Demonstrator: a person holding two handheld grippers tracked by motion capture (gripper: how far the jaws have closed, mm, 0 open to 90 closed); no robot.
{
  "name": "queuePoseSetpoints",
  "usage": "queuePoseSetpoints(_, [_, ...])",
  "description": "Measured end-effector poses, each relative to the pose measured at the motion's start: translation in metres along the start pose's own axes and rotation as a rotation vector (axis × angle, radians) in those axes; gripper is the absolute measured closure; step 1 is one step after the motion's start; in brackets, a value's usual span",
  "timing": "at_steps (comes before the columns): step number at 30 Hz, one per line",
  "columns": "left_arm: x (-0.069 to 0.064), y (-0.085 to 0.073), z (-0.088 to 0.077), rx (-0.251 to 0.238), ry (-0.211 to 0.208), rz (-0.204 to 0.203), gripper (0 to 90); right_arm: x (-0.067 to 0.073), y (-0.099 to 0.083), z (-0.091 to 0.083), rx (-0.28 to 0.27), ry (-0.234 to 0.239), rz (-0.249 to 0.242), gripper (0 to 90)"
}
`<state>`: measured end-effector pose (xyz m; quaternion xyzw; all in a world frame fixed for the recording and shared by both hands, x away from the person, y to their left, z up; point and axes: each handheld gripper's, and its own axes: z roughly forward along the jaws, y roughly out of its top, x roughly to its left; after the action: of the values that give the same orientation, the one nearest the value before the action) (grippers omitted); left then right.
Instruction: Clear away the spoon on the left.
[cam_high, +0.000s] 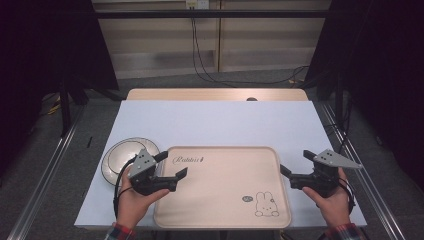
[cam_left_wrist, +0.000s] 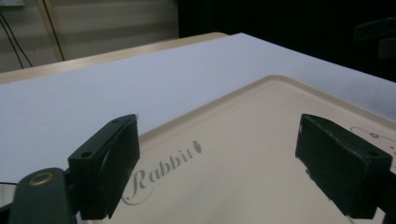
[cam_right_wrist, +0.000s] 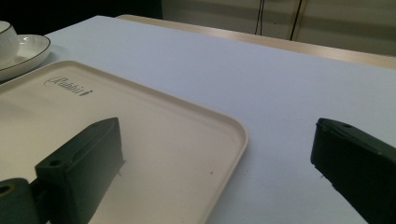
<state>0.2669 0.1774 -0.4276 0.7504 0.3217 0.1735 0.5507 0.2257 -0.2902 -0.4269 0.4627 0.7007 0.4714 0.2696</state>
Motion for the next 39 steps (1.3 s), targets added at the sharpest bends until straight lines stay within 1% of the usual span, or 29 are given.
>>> queuePoseSetpoints(4, [0.003,0.0,-0.005,-0.006,0.015,-0.01,13.7,0.0,0.001,0.002,-0.004,0.004,0.01,1.6])
queuePoseSetpoints(5, [0.006,0.0,-0.009,-0.013,0.024,-0.016,13.7,-0.001,0.001,0.003,-0.002,0.004,0.006,1.6])
queuePoseSetpoints(6, [0.006,0.0,-0.009,-0.013,0.024,-0.016,13.7,-0.001,0.001,0.004,0.001,0.005,0.006,1.6])
queuePoseSetpoints(7, [0.007,0.0,-0.012,-0.021,0.037,-0.022,13.7,0.0,0.001,0.005,0.0,0.004,-0.001,1.6])
queuePoseSetpoints(11, [0.009,0.001,-0.018,-0.026,0.049,-0.023,13.7,0.001,0.001,0.008,0.005,0.014,-0.004,1.4])
queuePoseSetpoints(13, [0.012,0.001,-0.023,-0.026,0.067,-0.022,13.7,0.001,0.001,0.008,0.005,0.01,-0.004,1.1])
queuePoseSetpoints(14, [0.013,0.0,-0.026,-0.03,0.079,-0.035,13.7,0.0,0.002,0.01,0.008,0.01,0.003,1.0])
queuePoseSetpoints(15, [0.013,0.0,-0.026,-0.03,0.079,-0.035,13.7,0.0,0.002,0.01,0.008,0.01,0.003,1.0])
queuePoseSetpoints(16, [0.015,0.0,-0.03,-0.03,0.097,-0.032,13.7,0.0,0.001,0.011,0.012,0.01,0.003,0.9])
queuePoseSetpoints(17, [0.015,0.0,-0.03,-0.03,0.097,-0.032,13.7,0.0,0.001,0.011,0.012,0.01,0.003,0.9])
queuePoseSetpoints(19, [0.017,-0.001,-0.034,-0.034,0.106,-0.036,13.7,0.001,0.002,0.014,0.016,0.013,-0.006,1.0])
queuePoseSetpoints(20, [0.019,-0.001,-0.039,-0.035,0.116,-0.04,13.7,0.001,0.002,0.015,0.016,0.017,-0.009,1.2])
queuePoseSetpoints(21, [0.019,-0.001,-0.039,-0.035,0.116,-0.04,13.7,0.001,0.002,0.015,0.016,0.017,-0.009,1.2])
queuePoseSetpoints(22, [0.021,-0.002,-0.044,-0.037,0.144,-0.038,13.7,0.002,0.002,0.016,0.016,0.022,-0.008,1.2])
queuePoseSetpoints(25, [0.022,-0.003,-0.048,-0.051,0.154,-0.05,13.7,0.002,0.003,0.017,0.011,0.026,-0.004,1.2])
queuePoseSetpoints(26, [0.023,-0.004,-0.05,-0.047,0.163,-0.052,13.7,0.003,0.004,0.018,0.011,0.027,-0.007,1.2])
queuePoseSetpoints(28, [0.026,-0.006,-0.057,-0.051,0.193,-0.054,13.7,0.003,0.005,0.02,0.01,0.036,-0.002,1.2])
queuePoseSetpoints(32, [0.028,-0.008,-0.061,-0.053,0.207,-0.06,13.8,0.004,0.006,0.021,0.007,0.037,-0.006,1.3])
queuePoseSetpoints(33, [0.029,-0.009,-0.063,-0.05,0.226,-0.056,13.8,0.004,0.006,0.022,0.009,0.038,-0.007,1.3])
queuePoseSetpoints(34, [0.03,-0.01,-0.065,-0.052,0.233,-0.057,13.8,0.004,0.006,0.023,0.009,0.043,-0.008,1.3])
queuePoseSetpoints(36, [0.031,-0.011,-0.067,-0.056,0.228,-0.061,13.8,0.004,0.005,0.024,0.013,0.042,-0.009,1.4])
queuePoseSetpoints(37, [0.031,-0.011,-0.068,-0.052,0.24,-0.059,14.0,0.005,0.006,0.024,0.013,0.045,-0.009,1.4])
queuePoseSetpoints(39, [0.033,-0.011,-0.069,-0.051,0.241,-0.059,14.3,0.005,0.006,0.024,0.014,0.049,-0.007,1.4])
